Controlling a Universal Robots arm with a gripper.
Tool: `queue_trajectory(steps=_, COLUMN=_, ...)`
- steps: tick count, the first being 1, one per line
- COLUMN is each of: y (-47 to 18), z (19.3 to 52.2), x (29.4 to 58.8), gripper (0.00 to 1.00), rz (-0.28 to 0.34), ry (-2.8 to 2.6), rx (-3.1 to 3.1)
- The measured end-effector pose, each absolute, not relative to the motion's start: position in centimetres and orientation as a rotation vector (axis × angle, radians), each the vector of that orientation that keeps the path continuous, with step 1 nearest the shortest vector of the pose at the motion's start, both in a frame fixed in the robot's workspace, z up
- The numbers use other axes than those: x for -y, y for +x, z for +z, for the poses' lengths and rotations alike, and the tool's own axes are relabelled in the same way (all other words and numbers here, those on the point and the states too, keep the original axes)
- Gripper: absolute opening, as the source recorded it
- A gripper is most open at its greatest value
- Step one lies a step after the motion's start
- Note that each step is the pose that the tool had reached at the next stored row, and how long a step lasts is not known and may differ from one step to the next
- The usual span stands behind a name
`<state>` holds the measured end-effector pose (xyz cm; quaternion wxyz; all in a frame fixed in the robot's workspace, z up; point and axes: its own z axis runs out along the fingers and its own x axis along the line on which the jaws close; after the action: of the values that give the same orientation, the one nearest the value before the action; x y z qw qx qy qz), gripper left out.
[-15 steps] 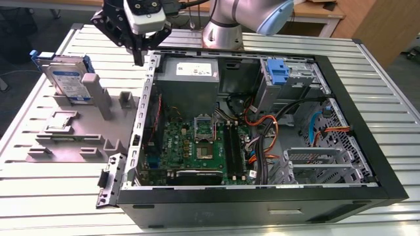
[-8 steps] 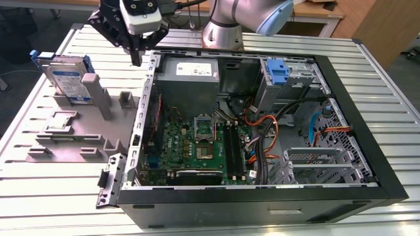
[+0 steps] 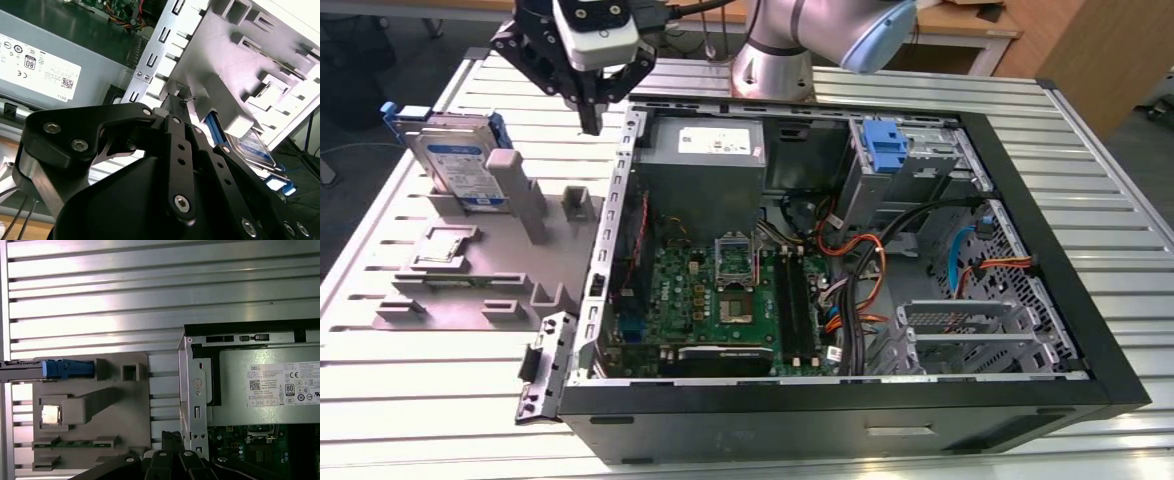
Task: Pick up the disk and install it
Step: 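Reach for the disk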
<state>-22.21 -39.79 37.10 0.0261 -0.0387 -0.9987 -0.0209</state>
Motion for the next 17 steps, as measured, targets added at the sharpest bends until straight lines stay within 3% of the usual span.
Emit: queue_trajectory(steps=17, y=-22.91, z=37.02, x=39.79, gripper=0.10, rz=-0.065, ry=-0.120, rx=3.086)
